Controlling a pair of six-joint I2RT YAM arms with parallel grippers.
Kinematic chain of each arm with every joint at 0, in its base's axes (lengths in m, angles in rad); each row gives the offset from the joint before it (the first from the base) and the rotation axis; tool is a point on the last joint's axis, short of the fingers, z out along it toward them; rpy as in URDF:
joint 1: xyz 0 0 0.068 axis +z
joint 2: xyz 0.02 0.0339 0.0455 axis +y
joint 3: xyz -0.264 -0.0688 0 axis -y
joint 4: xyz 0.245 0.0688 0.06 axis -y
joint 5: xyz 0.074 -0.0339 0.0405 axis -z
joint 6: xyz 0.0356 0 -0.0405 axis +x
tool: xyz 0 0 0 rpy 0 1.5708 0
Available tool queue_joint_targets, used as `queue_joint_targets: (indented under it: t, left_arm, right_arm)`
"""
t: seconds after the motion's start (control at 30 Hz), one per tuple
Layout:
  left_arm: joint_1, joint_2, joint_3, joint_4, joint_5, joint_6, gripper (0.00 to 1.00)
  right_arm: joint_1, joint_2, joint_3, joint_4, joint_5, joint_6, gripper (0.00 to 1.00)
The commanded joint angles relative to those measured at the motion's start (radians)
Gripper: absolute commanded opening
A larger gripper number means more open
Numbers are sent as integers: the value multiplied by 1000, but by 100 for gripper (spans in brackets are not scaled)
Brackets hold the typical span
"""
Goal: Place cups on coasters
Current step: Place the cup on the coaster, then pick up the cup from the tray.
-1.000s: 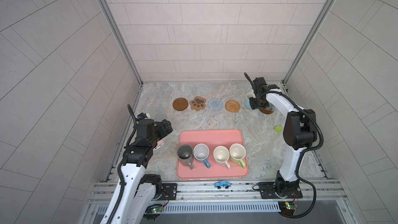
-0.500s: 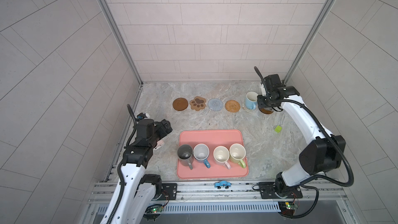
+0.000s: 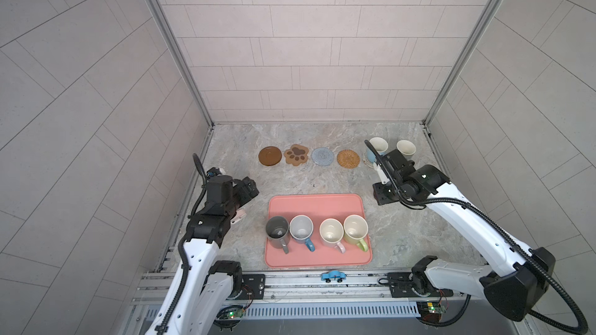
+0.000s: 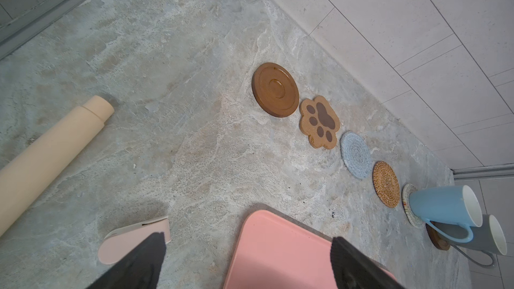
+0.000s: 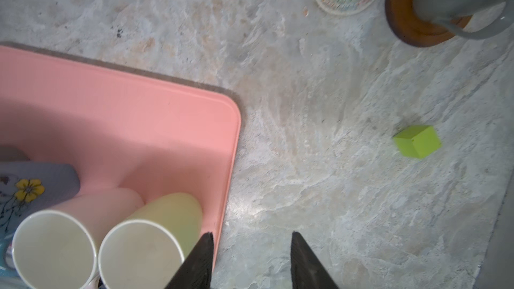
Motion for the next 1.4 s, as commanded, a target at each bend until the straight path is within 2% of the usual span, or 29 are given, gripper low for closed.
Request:
queue_joint_targets:
  t: [0.0,0.17,0.43,0.6,0.9,1.37]
  left_arm:
    - [-1,21,35,32,1,-3,100]
    - [-3,74,53,50,16,7,100]
    - [-2,78,52,69,16,4,100]
    - [-3,74,41,69,18,0,100]
    - [-2,59,23,64,25,0,100]
    - [-2,45,4,53,18,-7,100]
  right_arm:
    - [89,-53,-31,-70,59,160,48]
    - [217,-102,-47,-132,89,274,48]
    - [419,-122,-110,-144,94,418,48]
    - [501,-99,-142,-118,105,469,48]
    - [567,-13,-185,-31,86,498,47]
    - [583,33,-260,26,65,501,42]
